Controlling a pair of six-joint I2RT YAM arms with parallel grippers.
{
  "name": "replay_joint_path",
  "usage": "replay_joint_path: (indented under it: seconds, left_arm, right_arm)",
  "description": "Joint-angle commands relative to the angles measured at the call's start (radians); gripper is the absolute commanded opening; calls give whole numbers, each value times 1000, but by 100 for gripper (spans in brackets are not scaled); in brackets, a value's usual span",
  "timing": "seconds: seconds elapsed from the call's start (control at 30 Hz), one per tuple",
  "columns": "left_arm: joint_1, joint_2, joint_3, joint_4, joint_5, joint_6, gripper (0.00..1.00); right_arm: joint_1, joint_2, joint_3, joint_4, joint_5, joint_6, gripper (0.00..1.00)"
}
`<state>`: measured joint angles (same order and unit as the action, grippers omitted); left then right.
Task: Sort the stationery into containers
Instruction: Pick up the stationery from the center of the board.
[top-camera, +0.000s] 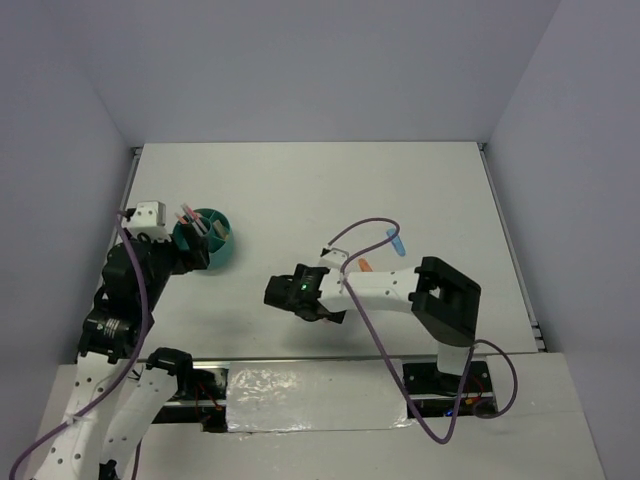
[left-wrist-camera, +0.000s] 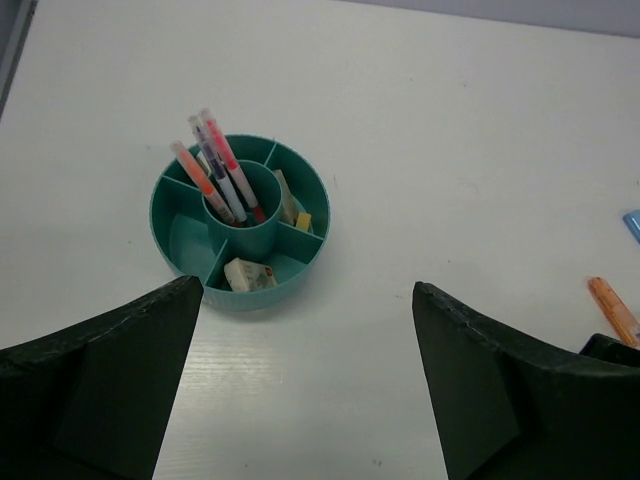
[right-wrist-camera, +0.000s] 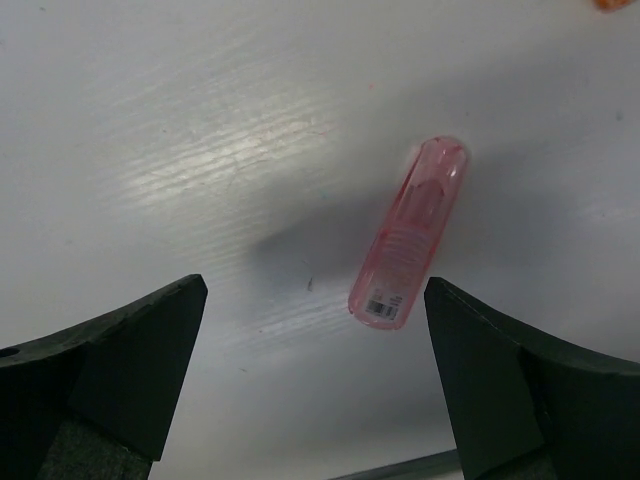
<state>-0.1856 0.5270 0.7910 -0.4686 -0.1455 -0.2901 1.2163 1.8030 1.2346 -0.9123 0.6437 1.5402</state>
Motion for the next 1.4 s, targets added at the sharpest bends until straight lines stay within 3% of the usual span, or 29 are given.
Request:
replay_joint_path:
  seconds: [0.0, 0.2, 0.3, 0.43, 0.47, 0.57, 0.67, 0.7, 0.77, 0.8, 0.9, 1.03, 1.1, 1.17, 1.37]
  left_arm:
    - [-6, 45, 14, 12, 40, -23, 99]
    - [-15, 47, 17, 11, 38, -23, 99]
    - [-20, 36, 14, 10, 30, -23, 99]
    - [-26, 42, 19, -4, -8, -32, 99]
    - [-28, 50, 20, -7, -15, -34, 99]
    - [-29, 79, 31, -33, -2, -52, 99]
    - [-29, 126, 33, -62, 129, -84, 99]
    - [-29, 134, 30, -55, 186, -107, 99]
    - [-31, 146, 5, -22, 374, -168, 99]
    - [-31, 148, -1, 20, 424, -200, 99]
    - [-61, 142, -39, 143, 556, -345, 99]
    - [-172, 143, -91, 324, 561, -507, 99]
    - [-298, 186, -82, 378, 511, -578, 99]
    - [-355, 217, -73, 406, 477, -595, 99]
    - [-463, 300, -21, 332, 299, -587, 95]
  right_arm:
    - [14, 48, 19, -128, 54, 117, 97]
    - [14, 9, -93, -62, -1, 172, 92]
    - [9, -4, -162, 36, -41, 146, 84]
    - [-21, 25, -211, 162, -119, 65, 56]
    - [-21, 36, -207, 161, -119, 55, 38]
    - [-20, 10, -207, 179, -107, 15, 0]
    - [-8, -102, -288, 401, -67, -180, 0]
    - [-6, -138, -317, 585, -68, -374, 0]
    - [-5, -246, -406, 761, -114, -644, 0]
    - [-3, -287, -469, 912, -142, -731, 0]
    - [-3, -474, -559, 1140, -286, -958, 0]
    - [-1, -562, -529, 1138, -357, -1104, 0]
    - [0, -576, -494, 1123, -389, -1161, 0]
    - [-1, -577, -466, 1100, -395, -1192, 0]
    - [3, -645, -472, 1131, -331, -1213, 0]
